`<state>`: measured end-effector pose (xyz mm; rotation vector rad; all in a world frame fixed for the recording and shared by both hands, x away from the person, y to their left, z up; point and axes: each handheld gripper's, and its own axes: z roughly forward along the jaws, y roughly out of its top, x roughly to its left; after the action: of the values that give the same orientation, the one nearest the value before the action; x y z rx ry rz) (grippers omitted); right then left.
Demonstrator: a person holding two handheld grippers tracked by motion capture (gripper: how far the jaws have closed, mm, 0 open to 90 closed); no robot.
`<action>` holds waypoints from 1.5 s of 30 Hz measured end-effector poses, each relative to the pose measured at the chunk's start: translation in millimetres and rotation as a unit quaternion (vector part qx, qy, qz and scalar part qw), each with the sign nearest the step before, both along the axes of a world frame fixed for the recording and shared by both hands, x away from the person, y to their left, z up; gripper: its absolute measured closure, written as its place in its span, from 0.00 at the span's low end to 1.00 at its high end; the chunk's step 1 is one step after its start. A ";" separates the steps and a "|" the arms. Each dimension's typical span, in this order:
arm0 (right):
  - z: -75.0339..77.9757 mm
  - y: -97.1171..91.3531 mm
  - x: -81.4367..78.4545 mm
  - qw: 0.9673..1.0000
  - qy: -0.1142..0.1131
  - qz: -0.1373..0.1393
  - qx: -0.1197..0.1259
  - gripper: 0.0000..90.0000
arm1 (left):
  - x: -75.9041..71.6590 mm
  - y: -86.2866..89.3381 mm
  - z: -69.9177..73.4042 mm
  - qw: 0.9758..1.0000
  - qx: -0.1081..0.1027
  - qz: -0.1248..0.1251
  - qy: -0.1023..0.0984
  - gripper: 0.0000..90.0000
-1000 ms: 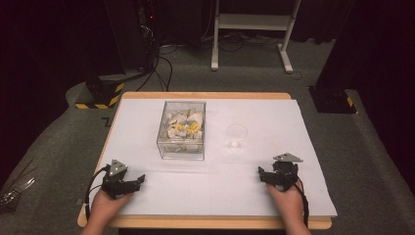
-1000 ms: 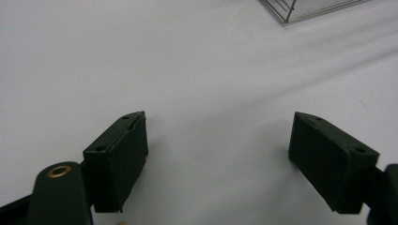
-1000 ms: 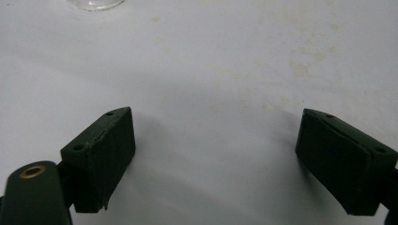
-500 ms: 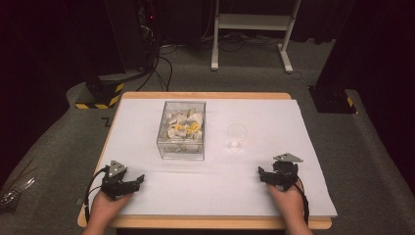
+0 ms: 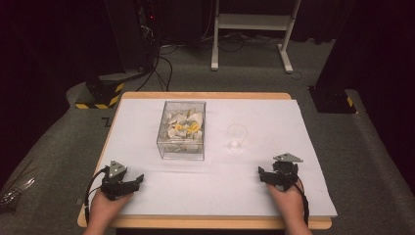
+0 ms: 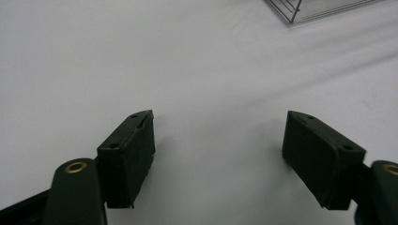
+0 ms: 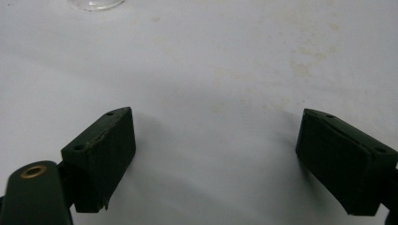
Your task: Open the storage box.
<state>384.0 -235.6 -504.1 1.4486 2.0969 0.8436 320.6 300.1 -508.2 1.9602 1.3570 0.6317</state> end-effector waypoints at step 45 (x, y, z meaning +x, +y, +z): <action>-0.1 -0.3 0.0 1.000 0.000 0.001 0.000 0.13 | -19.2 -11.8 26.1 0.992 -0.085 -0.079 -0.052 0.20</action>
<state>384.0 -235.9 -504.2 1.4461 2.0983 0.8441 301.4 288.3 -482.0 1.8498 1.1414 0.5171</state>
